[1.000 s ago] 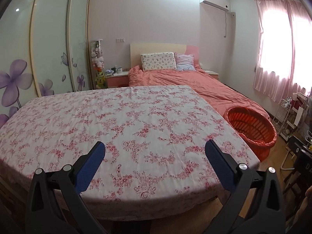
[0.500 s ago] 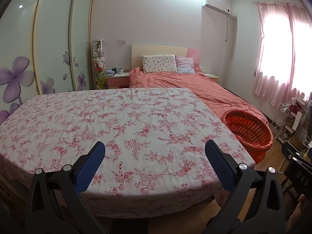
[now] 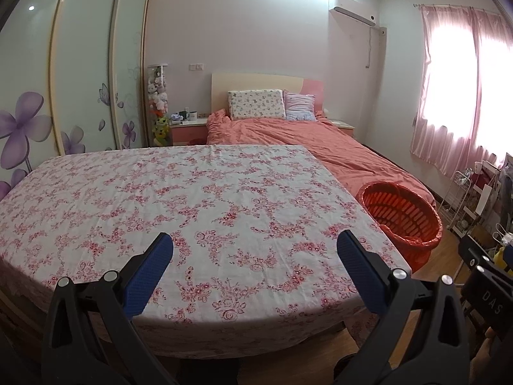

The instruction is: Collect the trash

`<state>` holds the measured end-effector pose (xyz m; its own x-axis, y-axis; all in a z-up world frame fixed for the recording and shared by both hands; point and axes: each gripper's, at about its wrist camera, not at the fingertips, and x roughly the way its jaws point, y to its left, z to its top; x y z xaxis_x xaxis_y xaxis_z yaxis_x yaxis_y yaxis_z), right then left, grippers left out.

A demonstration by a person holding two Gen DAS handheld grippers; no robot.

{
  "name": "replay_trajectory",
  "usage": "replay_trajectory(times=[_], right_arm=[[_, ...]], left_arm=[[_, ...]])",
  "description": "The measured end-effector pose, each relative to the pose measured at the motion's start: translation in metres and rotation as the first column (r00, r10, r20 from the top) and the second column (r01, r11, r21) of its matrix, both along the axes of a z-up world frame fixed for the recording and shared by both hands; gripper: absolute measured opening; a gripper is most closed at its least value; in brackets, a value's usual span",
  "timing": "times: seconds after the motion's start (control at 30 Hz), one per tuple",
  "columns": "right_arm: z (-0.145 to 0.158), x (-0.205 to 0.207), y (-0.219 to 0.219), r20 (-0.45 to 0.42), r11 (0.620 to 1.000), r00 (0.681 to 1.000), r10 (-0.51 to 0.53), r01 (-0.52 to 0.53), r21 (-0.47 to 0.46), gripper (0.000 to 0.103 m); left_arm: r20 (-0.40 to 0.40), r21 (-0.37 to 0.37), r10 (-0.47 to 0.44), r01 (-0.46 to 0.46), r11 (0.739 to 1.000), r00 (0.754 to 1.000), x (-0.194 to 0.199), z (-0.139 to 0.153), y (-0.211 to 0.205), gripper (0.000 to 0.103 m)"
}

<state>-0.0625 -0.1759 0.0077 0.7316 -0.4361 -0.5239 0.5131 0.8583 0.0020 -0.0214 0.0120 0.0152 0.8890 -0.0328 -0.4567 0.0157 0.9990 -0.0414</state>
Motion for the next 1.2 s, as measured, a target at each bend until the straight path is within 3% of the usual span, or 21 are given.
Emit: replay_trajectory(times=[1.2], right_arm=[[0.0042, 0.0000, -0.0010, 0.002, 1.000, 1.000, -0.003, 0.003, -0.004, 0.099]], left_arm=[[0.008, 0.037, 0.009, -0.009, 0.999, 1.000, 0.0008, 0.0046, -0.0079, 0.101]])
